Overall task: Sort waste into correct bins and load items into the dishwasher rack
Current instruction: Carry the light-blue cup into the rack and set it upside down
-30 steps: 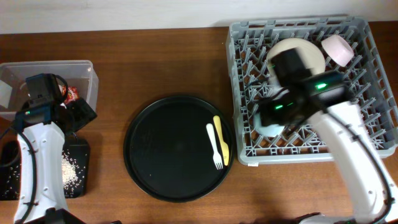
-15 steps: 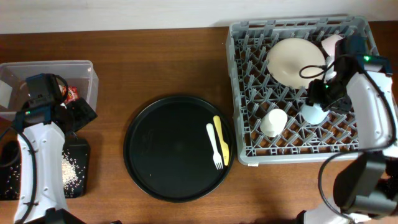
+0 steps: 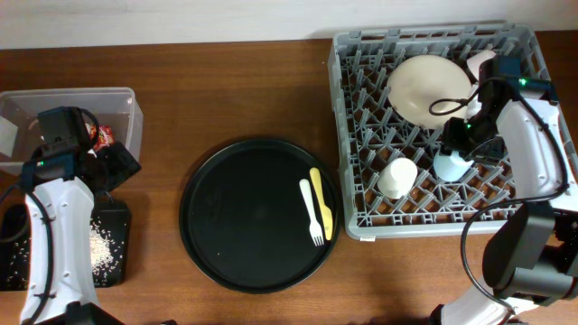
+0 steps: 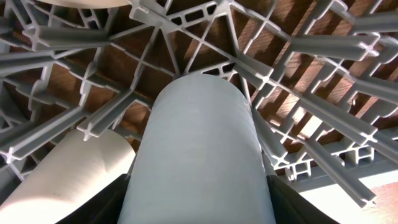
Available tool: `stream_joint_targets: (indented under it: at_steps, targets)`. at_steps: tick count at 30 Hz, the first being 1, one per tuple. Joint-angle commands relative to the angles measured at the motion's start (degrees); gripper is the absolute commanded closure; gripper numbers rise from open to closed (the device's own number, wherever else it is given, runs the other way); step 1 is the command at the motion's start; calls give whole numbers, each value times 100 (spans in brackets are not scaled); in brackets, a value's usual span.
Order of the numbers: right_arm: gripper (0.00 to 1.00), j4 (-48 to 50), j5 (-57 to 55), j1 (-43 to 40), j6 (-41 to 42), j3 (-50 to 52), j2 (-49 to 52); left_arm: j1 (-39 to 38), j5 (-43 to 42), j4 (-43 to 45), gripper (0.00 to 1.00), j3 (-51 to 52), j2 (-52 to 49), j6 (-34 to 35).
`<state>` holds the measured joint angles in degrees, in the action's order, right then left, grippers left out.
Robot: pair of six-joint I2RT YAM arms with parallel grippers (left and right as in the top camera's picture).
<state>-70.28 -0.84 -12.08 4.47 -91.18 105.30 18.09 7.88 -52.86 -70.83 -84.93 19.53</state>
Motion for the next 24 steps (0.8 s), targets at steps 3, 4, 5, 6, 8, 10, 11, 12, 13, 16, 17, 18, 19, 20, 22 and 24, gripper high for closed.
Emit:
stream_joint_targets:
  at_steps: [3,4,5,6,8,10,11,12,13,16,17,18,19,20,22,24]
  targets:
    - [42,-260,61,-37,0,11,-85,9,-15,13,1,-46,-4,74]
    - [42,-334,59,-37,0,11,-85,9,-15,13,1,-46,-4,74]
    - [42,-382,61,-37,2,11,-85,9,-17,13,1,-46,-4,74]
    - [43,-385,87,-37,0,11,-85,9,-15,13,1,-46,-4,74]
    - [43,-459,188,-37,0,11,-85,9,-15,13,1,-46,-4,74]
    - [43,-584,188,-37,0,20,-85,9,-15,13,1,-46,-4,74]
    - [43,-586,188,-37,2,46,-83,9,-17,13,1,-46,-4,74]
    - [43,-577,188,-37,2,94,-83,9,-17,13,1,-46,-4,74]
    - [43,-579,188,-39,2,175,-83,9,-17,13,1,-46,-4,74]
    - [44,-610,190,-33,44,258,-83,9,-15,13,1,-46,-4,74]
    - [44,-632,188,-33,44,258,-83,9,-17,13,1,-46,-4,74]
    - [43,-647,188,-33,44,258,-79,9,-17,13,1,-46,-4,74]
    - [43,-643,188,-33,44,258,-79,9,-15,13,1,-46,-4,74]
    - [43,-634,188,-33,44,258,-79,9,-15,13,1,-46,-4,74]
    - [46,-601,190,-33,44,258,-79,9,-15,13,1,-46,-4,74]
    - [66,-605,236,-35,42,258,-79,9,-15,13,1,-46,-4,74]
